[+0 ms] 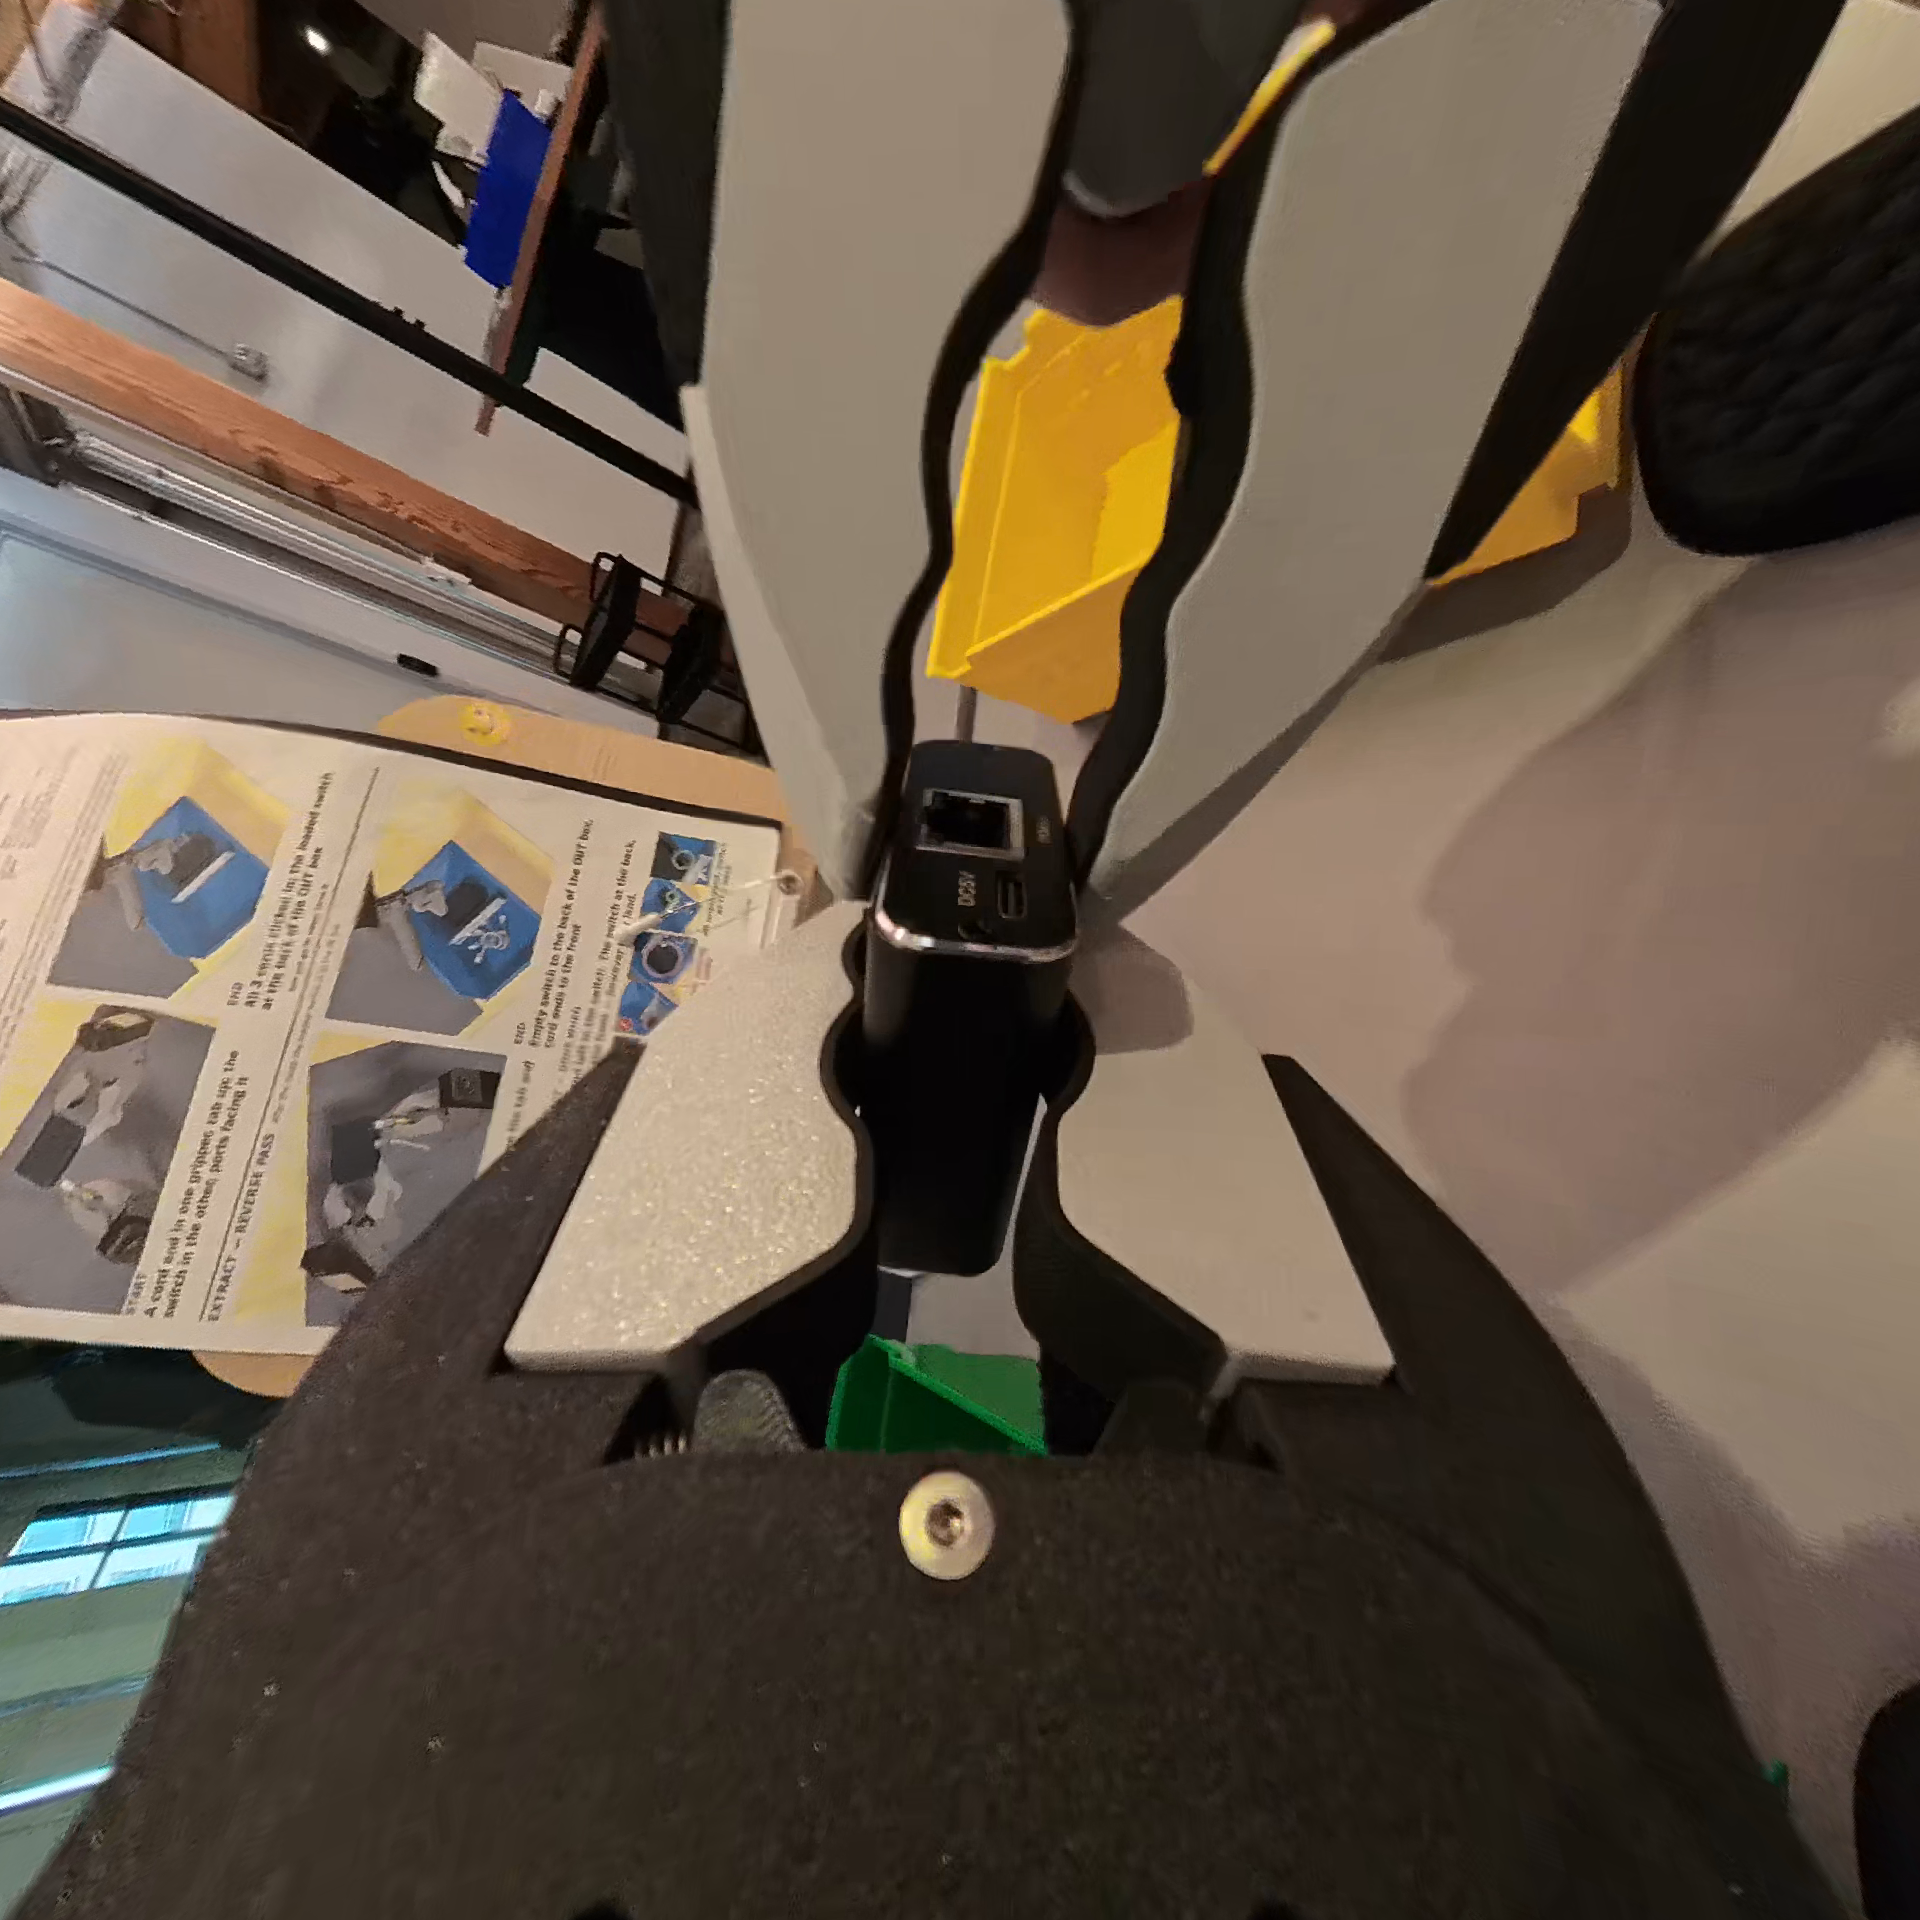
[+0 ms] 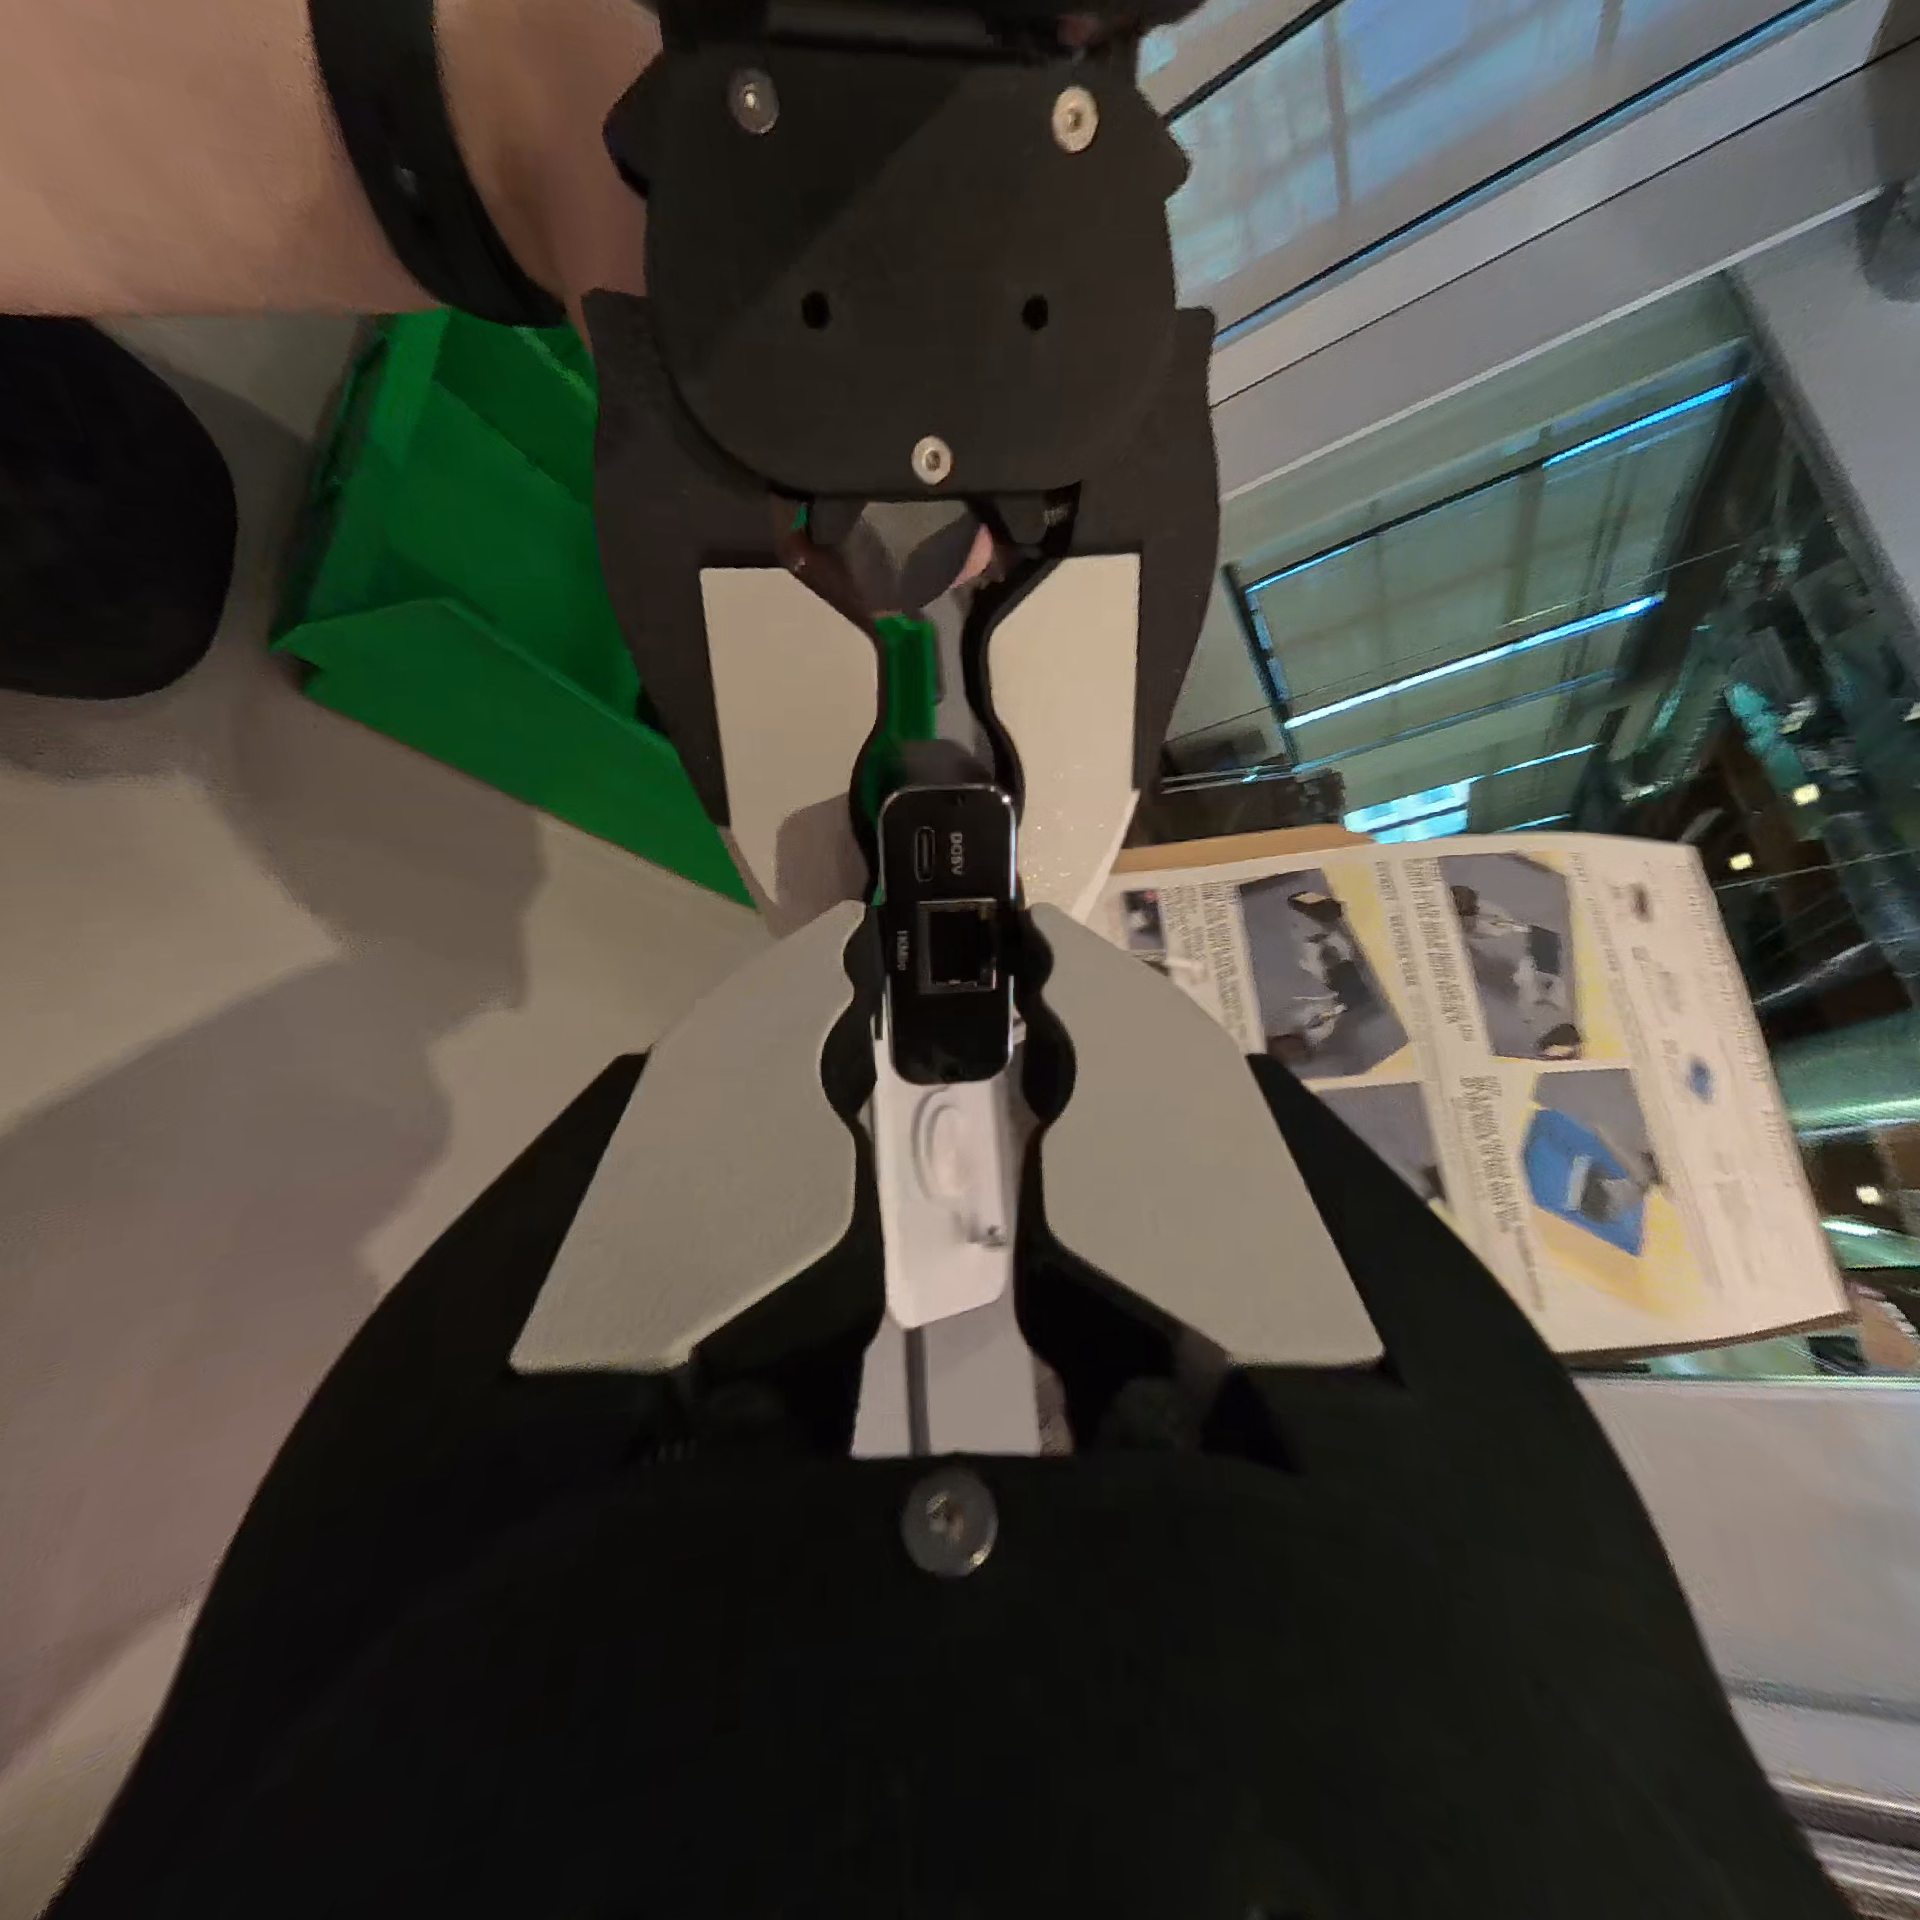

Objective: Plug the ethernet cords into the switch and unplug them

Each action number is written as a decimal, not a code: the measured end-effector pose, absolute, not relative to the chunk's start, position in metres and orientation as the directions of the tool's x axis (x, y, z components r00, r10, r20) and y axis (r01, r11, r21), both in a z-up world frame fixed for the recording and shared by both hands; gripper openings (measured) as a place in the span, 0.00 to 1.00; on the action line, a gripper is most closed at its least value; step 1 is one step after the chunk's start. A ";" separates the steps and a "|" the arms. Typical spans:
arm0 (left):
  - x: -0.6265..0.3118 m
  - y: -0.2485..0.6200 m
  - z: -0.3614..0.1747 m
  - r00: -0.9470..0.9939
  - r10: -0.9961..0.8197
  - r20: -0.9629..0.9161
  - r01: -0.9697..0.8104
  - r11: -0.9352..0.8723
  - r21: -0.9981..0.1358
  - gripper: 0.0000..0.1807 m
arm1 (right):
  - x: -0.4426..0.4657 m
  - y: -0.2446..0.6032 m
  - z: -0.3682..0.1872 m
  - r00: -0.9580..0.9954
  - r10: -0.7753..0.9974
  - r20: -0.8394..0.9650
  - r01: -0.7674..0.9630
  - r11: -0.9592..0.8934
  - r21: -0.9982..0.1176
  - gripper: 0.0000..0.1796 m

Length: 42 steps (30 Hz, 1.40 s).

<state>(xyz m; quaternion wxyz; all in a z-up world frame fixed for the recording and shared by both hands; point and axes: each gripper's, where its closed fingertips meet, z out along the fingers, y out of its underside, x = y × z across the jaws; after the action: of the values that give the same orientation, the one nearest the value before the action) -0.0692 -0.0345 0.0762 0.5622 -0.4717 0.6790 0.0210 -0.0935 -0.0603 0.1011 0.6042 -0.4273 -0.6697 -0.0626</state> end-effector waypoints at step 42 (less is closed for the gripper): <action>-0.424 0.008 -0.027 0.993 -0.060 0.105 0.005 -0.845 -0.535 0.04 | 0.286 0.116 -0.088 0.823 0.227 0.521 0.356 -0.921 -0.160 0.14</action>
<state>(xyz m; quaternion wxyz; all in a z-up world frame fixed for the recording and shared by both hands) -0.4243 0.0076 -0.0272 0.2780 -0.9587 0.0144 -0.0588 0.2856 0.1162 -0.0884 0.1263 -0.9462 -0.1540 -0.2549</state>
